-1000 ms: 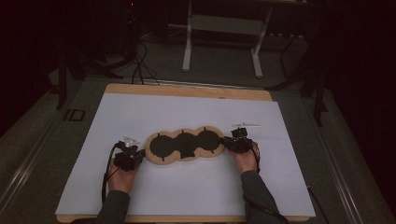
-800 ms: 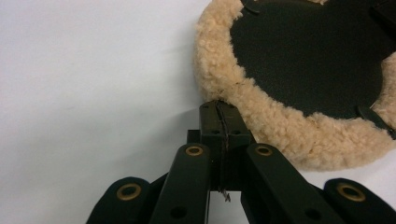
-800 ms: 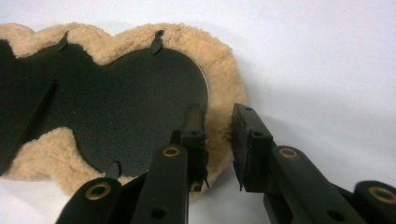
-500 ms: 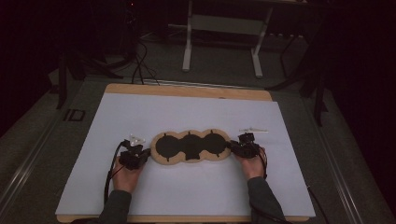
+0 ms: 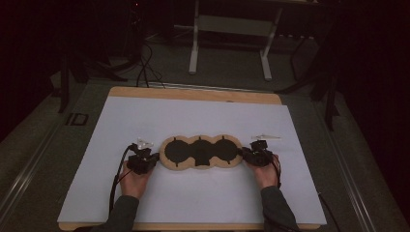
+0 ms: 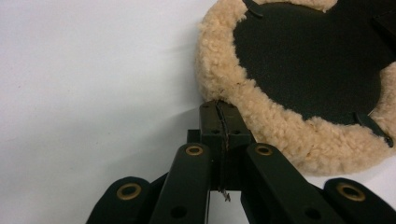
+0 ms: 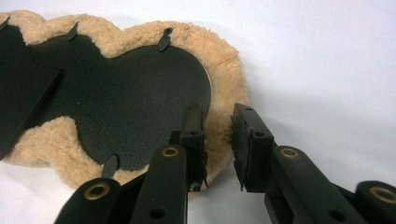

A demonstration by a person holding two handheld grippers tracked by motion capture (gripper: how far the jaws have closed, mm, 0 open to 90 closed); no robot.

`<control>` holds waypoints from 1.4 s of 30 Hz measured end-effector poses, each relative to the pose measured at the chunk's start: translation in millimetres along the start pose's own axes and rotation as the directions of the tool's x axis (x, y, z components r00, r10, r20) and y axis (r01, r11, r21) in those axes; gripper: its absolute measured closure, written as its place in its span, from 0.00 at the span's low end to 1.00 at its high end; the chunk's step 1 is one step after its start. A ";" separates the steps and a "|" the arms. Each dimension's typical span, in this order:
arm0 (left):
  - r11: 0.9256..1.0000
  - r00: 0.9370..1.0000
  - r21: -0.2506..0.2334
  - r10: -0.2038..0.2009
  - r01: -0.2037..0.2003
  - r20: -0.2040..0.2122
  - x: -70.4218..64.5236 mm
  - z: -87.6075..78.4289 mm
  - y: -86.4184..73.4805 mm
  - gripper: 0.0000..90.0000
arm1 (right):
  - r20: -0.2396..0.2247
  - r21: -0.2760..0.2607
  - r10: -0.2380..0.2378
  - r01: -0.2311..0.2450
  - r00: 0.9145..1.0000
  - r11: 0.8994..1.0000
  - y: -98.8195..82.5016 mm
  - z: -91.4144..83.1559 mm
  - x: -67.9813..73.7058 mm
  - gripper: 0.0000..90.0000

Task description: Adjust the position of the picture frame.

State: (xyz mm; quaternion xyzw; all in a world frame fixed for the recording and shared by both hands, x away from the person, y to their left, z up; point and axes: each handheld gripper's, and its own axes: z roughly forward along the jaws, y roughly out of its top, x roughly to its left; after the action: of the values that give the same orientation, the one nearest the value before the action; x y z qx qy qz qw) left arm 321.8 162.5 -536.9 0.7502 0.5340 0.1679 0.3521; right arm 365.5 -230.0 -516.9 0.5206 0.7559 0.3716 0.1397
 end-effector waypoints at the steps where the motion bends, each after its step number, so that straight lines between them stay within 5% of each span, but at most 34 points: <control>1: 1.000 1.000 0.003 0.005 -0.005 -0.004 -0.5 0.3 0.8 1.00 | 0.000 0.000 0.000 0.000 1.000 1.000 -0.2 -0.3 -0.4 0.83; 21: 1.000 1.000 0.009 0.012 -0.012 0.023 -1.6 0.3 -0.3 1.00 | -0.029 -0.030 0.007 -0.008 1.000 1.000 -5.4 -3.8 -8.5 0.82; 31: 0.999 0.999 0.021 0.032 -0.033 0.031 0.0 -3.9 -3.0 0.91 | -0.024 -0.046 -0.039 0.038 0.999 0.998 -8.3 -11.2 -4.6 0.76; 42: 0.998 0.997 -0.021 0.065 -0.064 0.042 -10.9 -20.5 -3.2 0.86 | -0.011 -0.075 -0.098 0.097 0.995 0.993 -11.0 -27.6 -0.6 0.72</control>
State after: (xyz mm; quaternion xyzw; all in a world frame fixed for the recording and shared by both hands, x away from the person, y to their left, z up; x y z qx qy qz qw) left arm 302.7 160.1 -523.6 0.7669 0.5002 0.1684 0.3651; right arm 341.7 -244.0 -505.9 0.4750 0.7670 0.3960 0.1713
